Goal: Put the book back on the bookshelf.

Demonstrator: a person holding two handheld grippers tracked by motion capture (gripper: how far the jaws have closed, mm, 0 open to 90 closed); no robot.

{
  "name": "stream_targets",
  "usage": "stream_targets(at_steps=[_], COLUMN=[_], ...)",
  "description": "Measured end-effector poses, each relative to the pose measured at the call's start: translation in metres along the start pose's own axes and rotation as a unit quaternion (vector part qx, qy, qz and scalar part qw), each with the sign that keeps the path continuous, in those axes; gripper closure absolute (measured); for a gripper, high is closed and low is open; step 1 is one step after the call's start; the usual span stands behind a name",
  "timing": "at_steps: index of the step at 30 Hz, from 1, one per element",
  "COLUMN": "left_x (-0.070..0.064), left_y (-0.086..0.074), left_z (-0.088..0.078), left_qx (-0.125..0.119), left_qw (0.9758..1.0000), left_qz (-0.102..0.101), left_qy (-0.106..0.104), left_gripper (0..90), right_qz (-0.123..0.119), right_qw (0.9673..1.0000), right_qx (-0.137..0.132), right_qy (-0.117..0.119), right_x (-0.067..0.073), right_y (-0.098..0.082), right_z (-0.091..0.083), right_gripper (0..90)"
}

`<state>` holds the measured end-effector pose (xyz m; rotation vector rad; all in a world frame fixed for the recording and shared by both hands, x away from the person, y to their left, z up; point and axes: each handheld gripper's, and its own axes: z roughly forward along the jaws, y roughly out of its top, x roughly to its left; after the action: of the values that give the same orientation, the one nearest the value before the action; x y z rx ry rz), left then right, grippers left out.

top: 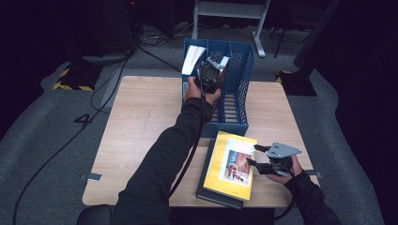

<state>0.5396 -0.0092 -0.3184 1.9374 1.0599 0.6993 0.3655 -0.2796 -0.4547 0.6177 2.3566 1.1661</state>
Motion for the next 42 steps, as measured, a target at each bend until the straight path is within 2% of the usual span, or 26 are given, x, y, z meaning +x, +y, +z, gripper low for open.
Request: stream_targets(at_steps=[3,7,8,11,12,15,22,23,29,32,34,37,40,42], left_x=[0.004,0.011,0.011,0.014,0.016,0.023,0.016,0.014,0.013,0.011,0.011,0.013,0.013,0.013], left_y=[0.003,0.008,0.008,0.011,0.011,0.011,0.013,0.013,0.012,0.008,0.005,-0.001,-0.009,-0.011], left_z=[0.005,0.013,0.013,0.015,0.015,0.015,0.023,0.024,0.026,0.025,0.025,0.025,0.023,0.022], left_qx=[-0.001,0.002,0.002,0.006,0.005,0.005,-0.003,-0.003,-0.009,-0.016,-0.01,-0.009,-0.009,-0.008], left_qw=[0.9999,0.9986,0.9986,0.9965,0.9952,0.9931,0.9936,0.9938,0.9945,0.9952,0.9959,0.9968,0.9976,0.9979], left_qz=[-0.012,-0.041,-0.041,-0.057,-0.07,-0.087,-0.07,-0.063,-0.057,-0.043,-0.036,-0.042,-0.033,-0.03], left_qy=[0.011,0.032,0.032,0.061,0.069,0.079,0.089,0.092,0.087,0.087,0.082,0.068,0.06,0.056], left_gripper=[73.4,73.5,73.5,73.3,73.3,72.9,72.9,72.9,71.7,66.1,62.9,57.1,47.7,45.0], right_qz=[0.002,0.002,0.002,0.001,0.001,0.002,0.001,0.001,0.002,-0.002,0.001,0.003,0.005,0.007], right_qw=[1.0,1.0,1.0,1.0,1.0,1.0,1.0,1.0,1.0,1.0,1.0,1.0,1.0,1.0], right_qx=[0.0,-0.001,-0.001,-0.002,-0.002,-0.002,-0.003,-0.003,-0.003,-0.004,-0.006,-0.005,-0.004,-0.004], right_qy=[0.001,0.003,0.003,0.002,0.002,0.003,0.002,0.002,0.003,0.0,-0.002,0.0,0.002,0.003], right_x=[0.0,-0.001,-0.001,-0.001,-0.001,-0.001,-0.001,-0.001,-0.001,-0.001,-0.001,-0.001,-0.001,-0.001], right_y=[0.0,-0.001,-0.001,-0.001,-0.001,-0.002,-0.001,-0.001,-0.001,-0.001,-0.001,-0.001,-0.001,-0.001], right_z=[0.0,0.0,0.0,-0.001,-0.001,-0.001,-0.001,-0.001,-0.001,-0.002,-0.002,-0.002,-0.001,-0.001], right_gripper=[39.2,39.2,39.2,39.2,39.2,39.2,39.2,39.2,39.2,39.3,39.4,39.4,39.3,39.3])
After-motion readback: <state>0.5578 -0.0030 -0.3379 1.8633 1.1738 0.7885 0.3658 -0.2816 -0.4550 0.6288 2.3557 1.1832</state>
